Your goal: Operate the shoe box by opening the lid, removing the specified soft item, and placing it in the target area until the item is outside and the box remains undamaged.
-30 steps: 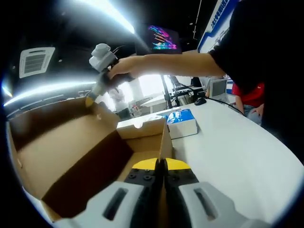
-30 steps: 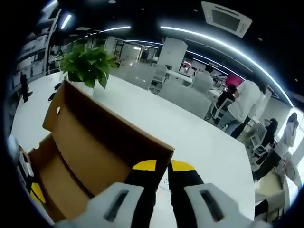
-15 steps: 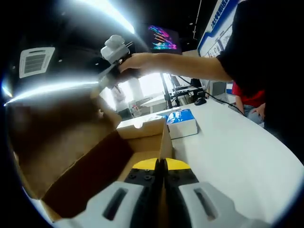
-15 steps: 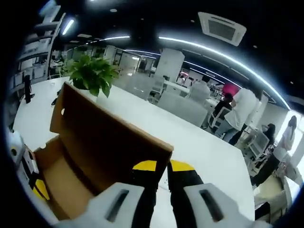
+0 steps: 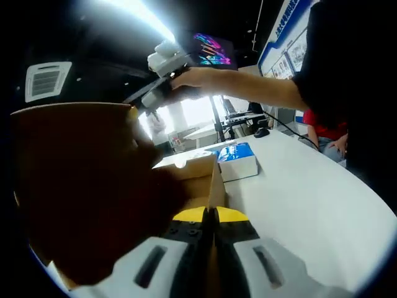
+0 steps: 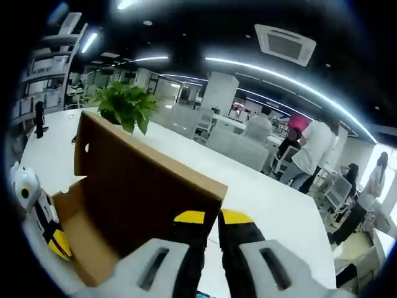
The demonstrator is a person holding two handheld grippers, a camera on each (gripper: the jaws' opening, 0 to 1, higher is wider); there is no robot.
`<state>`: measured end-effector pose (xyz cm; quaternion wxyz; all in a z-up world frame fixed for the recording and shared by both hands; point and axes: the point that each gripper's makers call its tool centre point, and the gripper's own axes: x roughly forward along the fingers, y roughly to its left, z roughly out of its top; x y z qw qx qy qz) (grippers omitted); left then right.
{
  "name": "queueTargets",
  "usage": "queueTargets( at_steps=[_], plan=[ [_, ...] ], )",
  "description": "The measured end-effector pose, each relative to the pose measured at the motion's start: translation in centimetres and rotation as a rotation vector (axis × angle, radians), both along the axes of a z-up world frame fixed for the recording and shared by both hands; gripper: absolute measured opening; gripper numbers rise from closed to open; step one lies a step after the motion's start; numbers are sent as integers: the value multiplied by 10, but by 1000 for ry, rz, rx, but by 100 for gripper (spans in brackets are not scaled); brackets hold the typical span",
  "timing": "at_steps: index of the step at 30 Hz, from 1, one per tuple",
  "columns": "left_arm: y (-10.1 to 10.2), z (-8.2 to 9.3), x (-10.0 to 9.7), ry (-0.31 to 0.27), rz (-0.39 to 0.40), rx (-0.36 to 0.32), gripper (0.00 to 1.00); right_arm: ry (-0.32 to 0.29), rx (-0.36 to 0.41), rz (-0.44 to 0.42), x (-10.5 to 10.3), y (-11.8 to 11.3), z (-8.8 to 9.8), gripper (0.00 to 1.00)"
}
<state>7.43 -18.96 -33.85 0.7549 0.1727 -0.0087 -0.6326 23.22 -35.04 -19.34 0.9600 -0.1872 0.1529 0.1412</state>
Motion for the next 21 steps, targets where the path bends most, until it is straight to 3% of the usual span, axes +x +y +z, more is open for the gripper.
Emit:
queueTargets(
  at_steps=[21],
  plan=[
    [0,0,0,-1,0,0,4,-36,86,-33,-25,-2,-3,4]
  ],
)
